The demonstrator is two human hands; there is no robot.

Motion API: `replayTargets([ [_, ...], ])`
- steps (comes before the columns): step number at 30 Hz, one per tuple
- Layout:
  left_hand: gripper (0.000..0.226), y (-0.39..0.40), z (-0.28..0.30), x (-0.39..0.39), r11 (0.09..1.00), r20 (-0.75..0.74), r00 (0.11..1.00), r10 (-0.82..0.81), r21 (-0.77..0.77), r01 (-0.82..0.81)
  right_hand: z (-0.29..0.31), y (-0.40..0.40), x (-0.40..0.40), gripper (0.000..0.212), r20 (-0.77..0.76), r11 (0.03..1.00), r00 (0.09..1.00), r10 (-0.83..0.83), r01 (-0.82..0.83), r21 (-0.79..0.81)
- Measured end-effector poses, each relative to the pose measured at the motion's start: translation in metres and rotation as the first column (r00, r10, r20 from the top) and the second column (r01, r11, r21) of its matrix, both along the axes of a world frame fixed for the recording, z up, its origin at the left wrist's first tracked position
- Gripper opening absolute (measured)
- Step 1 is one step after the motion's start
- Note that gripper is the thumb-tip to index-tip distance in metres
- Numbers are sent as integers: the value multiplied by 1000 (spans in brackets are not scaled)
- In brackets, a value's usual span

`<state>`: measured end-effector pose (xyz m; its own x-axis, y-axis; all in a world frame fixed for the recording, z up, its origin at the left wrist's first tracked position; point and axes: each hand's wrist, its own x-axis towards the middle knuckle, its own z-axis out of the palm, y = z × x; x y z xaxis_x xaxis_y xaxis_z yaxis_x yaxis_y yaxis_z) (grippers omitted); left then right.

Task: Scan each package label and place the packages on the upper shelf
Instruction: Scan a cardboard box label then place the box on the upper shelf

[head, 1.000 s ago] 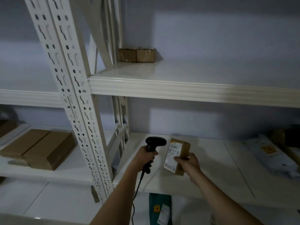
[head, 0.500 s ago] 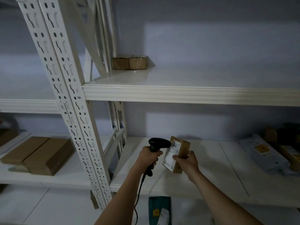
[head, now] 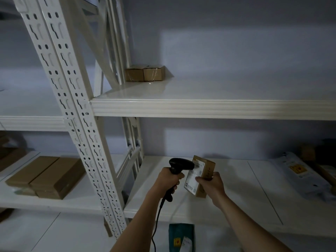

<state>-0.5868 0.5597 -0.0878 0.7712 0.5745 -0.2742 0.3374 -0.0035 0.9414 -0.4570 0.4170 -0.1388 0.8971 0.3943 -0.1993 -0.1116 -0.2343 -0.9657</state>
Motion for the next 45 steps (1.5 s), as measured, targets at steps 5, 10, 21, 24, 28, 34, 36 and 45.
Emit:
replayTargets([
  [5,22,3,-9,3,1000,3,1000,25,-10,-25,-3,1,1,39,-11,1000,1000,1,-1,-6],
  [10,18,9,-25,2,996,16,997,75,-46,-74,-9,-3,2,39,-39,1000,999,-4,3,-9],
  [21,11,9,-26,16,1000,-34,999,0,10,0,-21,-9,14,44,-34,998,999,-21,19,-53],
  [24,8,8,-21,20,999,-47,999,-15,36,16,-22,-7,16,44,-41,999,999,-19,17,-47],
  [28,8,7,-18,22,999,-47,999,-20,40,22,-20,-5,18,44,-35,999,999,-11,9,-45],
  [34,11,8,-18,22,1000,-49,999,-2,28,3,-19,-5,21,41,-35,999,999,-7,5,-44],
  [36,14,8,-19,22,1000,-46,999,0,17,1,-20,-4,21,41,-37,999,999,-2,0,-45],
  [45,21,19,-48,16,976,-17,994,110,-189,-112,-23,-8,17,41,-106,999,994,4,-9,-47],
])
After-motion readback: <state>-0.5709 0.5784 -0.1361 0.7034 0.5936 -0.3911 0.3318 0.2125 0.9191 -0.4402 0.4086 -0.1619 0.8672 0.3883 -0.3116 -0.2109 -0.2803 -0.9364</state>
